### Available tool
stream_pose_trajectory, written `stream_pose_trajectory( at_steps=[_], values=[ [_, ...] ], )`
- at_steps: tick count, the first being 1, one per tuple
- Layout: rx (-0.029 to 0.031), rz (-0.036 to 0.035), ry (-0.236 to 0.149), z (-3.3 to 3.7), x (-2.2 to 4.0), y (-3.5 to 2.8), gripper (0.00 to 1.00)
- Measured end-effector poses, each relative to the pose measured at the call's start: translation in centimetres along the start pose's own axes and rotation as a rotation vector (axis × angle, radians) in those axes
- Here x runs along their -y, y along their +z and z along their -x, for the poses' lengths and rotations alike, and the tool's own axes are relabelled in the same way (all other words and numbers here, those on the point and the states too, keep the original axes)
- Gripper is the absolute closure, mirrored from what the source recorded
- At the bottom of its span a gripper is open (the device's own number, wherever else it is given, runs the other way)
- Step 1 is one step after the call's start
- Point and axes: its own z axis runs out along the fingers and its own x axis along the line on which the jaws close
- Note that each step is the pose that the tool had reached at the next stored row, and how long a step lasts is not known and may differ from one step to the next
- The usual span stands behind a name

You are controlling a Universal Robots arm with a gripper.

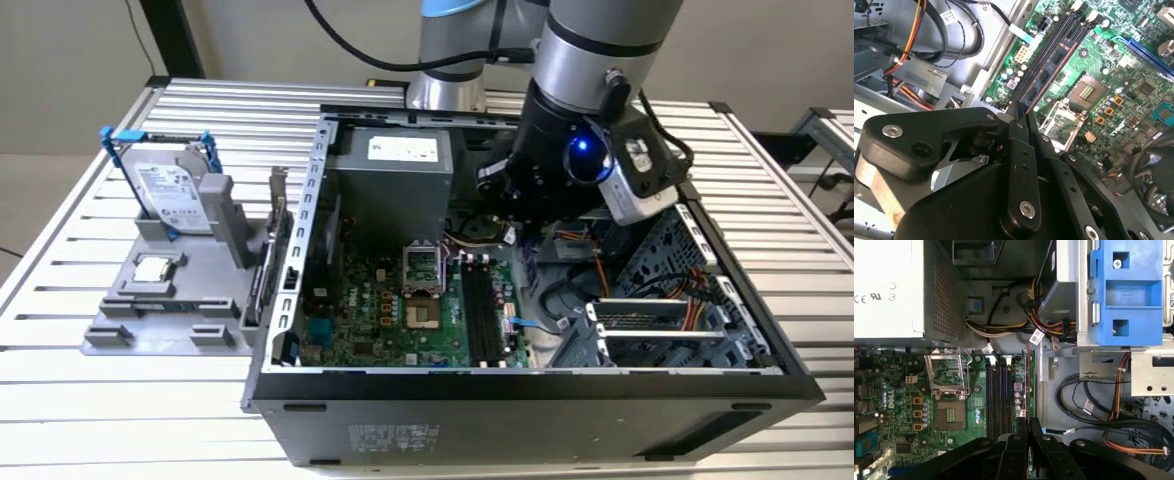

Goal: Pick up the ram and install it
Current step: 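Insert the ram into the slot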

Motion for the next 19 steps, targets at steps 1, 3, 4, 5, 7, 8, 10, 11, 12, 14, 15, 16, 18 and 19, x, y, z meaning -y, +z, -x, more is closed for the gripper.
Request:
stream_pose_trajectory(
  at_steps=[1, 3, 4, 5, 7, 8, 10, 11, 12, 14, 15, 16, 18, 19],
  values=[
    [0.0, -0.0001, 0.0, -0.01, 0.07, 0.1, 1.0],
    [0.0, -0.0001, 0.0, -0.02, 0.17, 0.35, 1.0],
    [-0.0001, -0.0001, 0.0, -0.02, 0.21, 0.5, 1.0],
    [-0.0001, -0.0001, 0.0, -0.03, 0.25, 0.66, 1.0],
    [0.0, 0.0, 0.0, -0.06, 0.35, 0.97, 1.0],
    [0.0, -0.0001, 0.0, -0.09, 0.42, 1.08, 1.0],
    [-0.0001, 0.0, 0.0, -0.14, 0.52, 1.33, 1.0],
    [0.0, 0.0, 0.0, -0.17, 0.55, 1.51, 1.0],
    [-0.0001, -0.0001, 0.0, -0.2, 0.58, 1.68, 1.0],
    [0.0, -0.0002, 0.0, -0.25, 0.64, 2.05, 1.0],
    [0.0, -0.0001, 0.0, -0.27, 0.68, 2.21, 1.0],
    [-0.0001, -0.0002, 0.0, -0.29, 0.74, 2.36, 1.0],
    [-0.0002, -0.0003, 0.0, -0.32, 0.86, 2.73, 1.0],
    [-0.0002, -0.0003, 0.0, -0.33, 0.91, 2.9, 1.0]
  ],
)
